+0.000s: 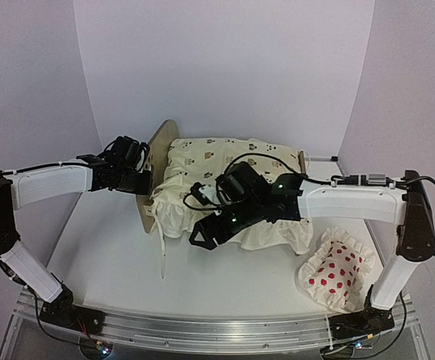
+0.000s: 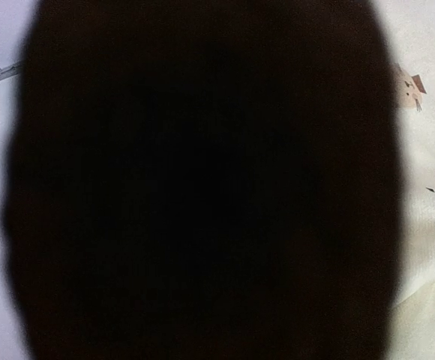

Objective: Set up the pet bed

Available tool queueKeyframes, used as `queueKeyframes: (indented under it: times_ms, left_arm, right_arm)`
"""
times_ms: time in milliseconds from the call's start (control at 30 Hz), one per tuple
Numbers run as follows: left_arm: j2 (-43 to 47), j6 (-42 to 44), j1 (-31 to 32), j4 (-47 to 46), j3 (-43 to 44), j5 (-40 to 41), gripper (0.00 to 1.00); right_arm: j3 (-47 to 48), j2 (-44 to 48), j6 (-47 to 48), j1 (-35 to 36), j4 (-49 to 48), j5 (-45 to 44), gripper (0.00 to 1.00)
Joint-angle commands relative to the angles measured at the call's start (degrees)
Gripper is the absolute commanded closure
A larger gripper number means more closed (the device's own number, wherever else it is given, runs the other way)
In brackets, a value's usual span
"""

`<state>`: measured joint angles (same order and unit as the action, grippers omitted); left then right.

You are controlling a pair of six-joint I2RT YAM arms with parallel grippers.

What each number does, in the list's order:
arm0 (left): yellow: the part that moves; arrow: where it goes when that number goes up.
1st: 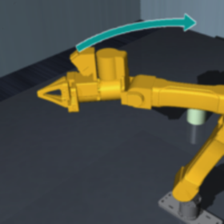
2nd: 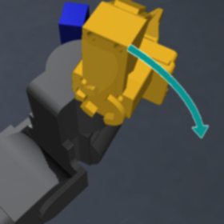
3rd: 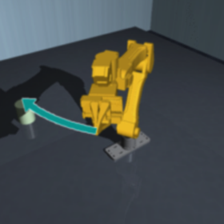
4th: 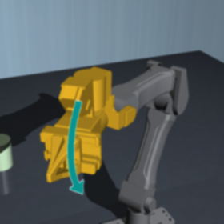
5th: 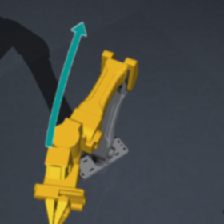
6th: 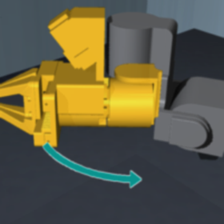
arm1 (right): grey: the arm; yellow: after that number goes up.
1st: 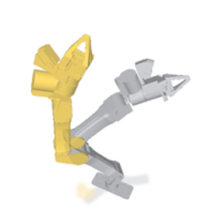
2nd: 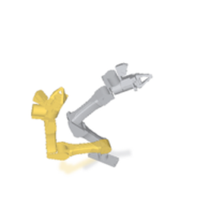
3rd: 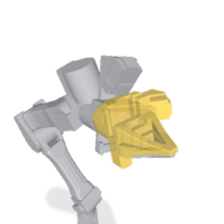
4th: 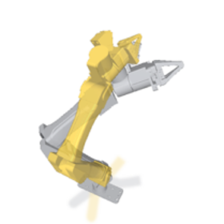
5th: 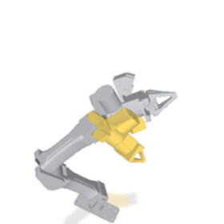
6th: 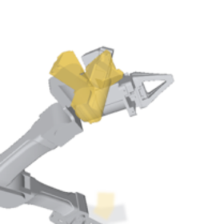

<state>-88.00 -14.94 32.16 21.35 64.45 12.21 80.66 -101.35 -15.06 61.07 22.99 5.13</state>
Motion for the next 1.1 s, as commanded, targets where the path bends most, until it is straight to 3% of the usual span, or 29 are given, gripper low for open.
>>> queueKeyframes:
  times_ms: [0, 133, 233, 433, 700, 1067]
  left_arm:
    - [-0.8, -4.1, -1.1, 1.2, 3.7, -1.0, 1.0]
    - [-0.7, -5.5, -1.0, 0.5, 2.1, -3.2, 0.99]
    - [0.1, -5.1, -1.0, 0.1, 0.0, -2.3, 0.91]
    - [1.8, -4.7, -1.0, -0.3, -2.6, -1.6, 0.68]
    - [6.4, -4.8, -1.0, 1.6, -4.0, -2.4, 0.33]
    - [14.4, -11.2, 5.2, 15.2, -3.8, 6.4, 0.2]
  right_arm:
    - [1.2, -3.7, -2.4, 2.7, -6.2, -1.4, 0.24]
    - [0.3, -5.9, -5.3, 3.3, -10.1, -3.1, 0.27]
    - [0.4, -7.2, -6.0, 3.5, -10.8, -3.2, 0.27]
    - [-1.3, -5.7, -4.3, 3.6, -10.2, -5.5, 0.27]
    - [-7.5, 3.9, 1.6, 3.6, -5.7, -16.8, 0.19]
    - [-12.7, 10.2, 3.5, 3.6, -5.1, -21.9, 0.16]
